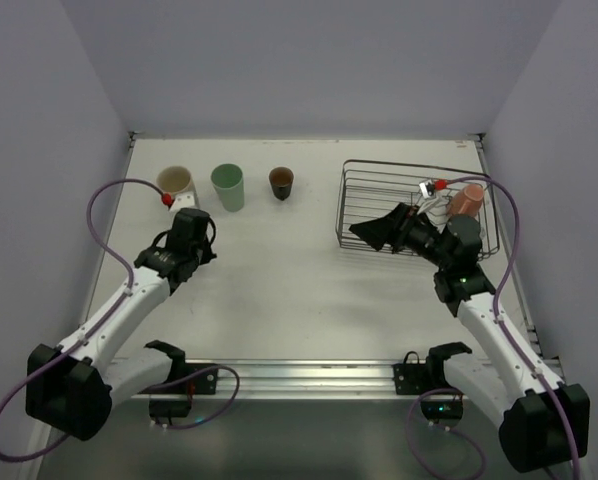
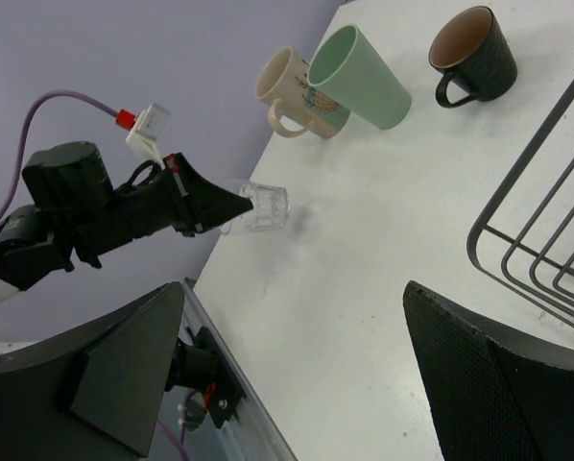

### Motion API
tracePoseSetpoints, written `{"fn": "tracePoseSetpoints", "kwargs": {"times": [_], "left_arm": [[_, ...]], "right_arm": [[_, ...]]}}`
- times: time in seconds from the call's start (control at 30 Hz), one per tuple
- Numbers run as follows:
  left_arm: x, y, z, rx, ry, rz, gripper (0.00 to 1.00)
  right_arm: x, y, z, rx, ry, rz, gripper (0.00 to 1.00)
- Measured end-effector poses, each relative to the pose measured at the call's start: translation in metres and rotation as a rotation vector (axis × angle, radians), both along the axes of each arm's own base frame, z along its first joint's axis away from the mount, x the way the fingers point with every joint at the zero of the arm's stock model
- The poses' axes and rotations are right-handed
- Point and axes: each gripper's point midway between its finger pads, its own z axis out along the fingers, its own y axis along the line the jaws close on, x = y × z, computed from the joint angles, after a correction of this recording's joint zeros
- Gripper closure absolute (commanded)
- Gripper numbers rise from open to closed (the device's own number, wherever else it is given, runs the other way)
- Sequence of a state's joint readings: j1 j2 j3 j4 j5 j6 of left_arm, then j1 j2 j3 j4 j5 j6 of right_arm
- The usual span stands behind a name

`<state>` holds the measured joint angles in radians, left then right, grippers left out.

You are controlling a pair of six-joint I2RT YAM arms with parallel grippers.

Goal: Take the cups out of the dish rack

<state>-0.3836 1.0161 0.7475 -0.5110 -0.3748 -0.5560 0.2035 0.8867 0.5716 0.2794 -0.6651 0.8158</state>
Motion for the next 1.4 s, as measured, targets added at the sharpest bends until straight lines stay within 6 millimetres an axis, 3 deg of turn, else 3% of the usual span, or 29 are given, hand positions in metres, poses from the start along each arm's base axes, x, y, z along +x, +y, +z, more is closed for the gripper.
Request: {"fn": "tracePoseSetpoints", "kwargs": {"times": [0.17, 0.37, 0.53, 0.67, 0.77, 0.83, 0.9, 1.0, 1.1, 1.17, 1.3, 1.4], "left_arm": [[0.005, 0.018, -0.035, 0.065, 0.144, 0.067, 1.00], [0.012, 0.023, -0.049, 0.105, 0.221, 0.071, 1.00], [0.016, 0.026, -0.054, 0.143, 0.257, 0.055, 0.73], [0.019, 0.028, -0.051, 0.159, 0.251, 0.046, 0.64], [0.020, 0.028, -0.049, 0.164, 0.249, 0.041, 0.52], [0.020, 0.029, -0.049, 0.174, 0.250, 0.035, 0.36], [0.019, 0.031, -0.045, 0.180, 0.239, 0.030, 0.28], [0.023, 0.030, -0.022, 0.169, 0.177, 0.020, 0.19], [0.037, 0.023, 0.032, 0.115, 0.013, 0.008, 0.16], [0.042, 0.017, 0.083, 0.056, -0.148, -0.014, 0.14], [0.033, -0.005, 0.161, -0.086, -0.402, -0.121, 0.13], [0.017, -0.031, 0.190, -0.194, -0.504, -0.274, 0.13]], "right_arm": [[-0.002, 0.001, -0.011, -0.039, 0.019, -0.006, 0.01], [-0.009, 0.000, -0.004, -0.049, -0.016, -0.014, 0.01], [-0.009, 0.000, -0.004, -0.065, -0.026, -0.034, 0.01], [-0.006, -0.003, -0.010, -0.087, -0.019, -0.061, 0.01], [-0.003, -0.005, -0.014, -0.104, -0.009, -0.082, 0.01], [-0.002, -0.009, -0.017, -0.120, -0.007, -0.103, 0.01], [0.000, -0.013, -0.019, -0.136, -0.009, -0.132, 0.03], [0.002, -0.022, -0.017, -0.165, -0.023, -0.183, 0.15], [0.010, -0.035, -0.010, -0.212, -0.040, -0.261, 0.29], [0.019, -0.046, -0.008, -0.248, -0.044, -0.332, 0.43], [0.043, -0.080, -0.018, -0.348, 0.011, -0.500, 0.46], [0.060, -0.118, -0.030, -0.447, 0.074, -0.661, 0.42]]}}
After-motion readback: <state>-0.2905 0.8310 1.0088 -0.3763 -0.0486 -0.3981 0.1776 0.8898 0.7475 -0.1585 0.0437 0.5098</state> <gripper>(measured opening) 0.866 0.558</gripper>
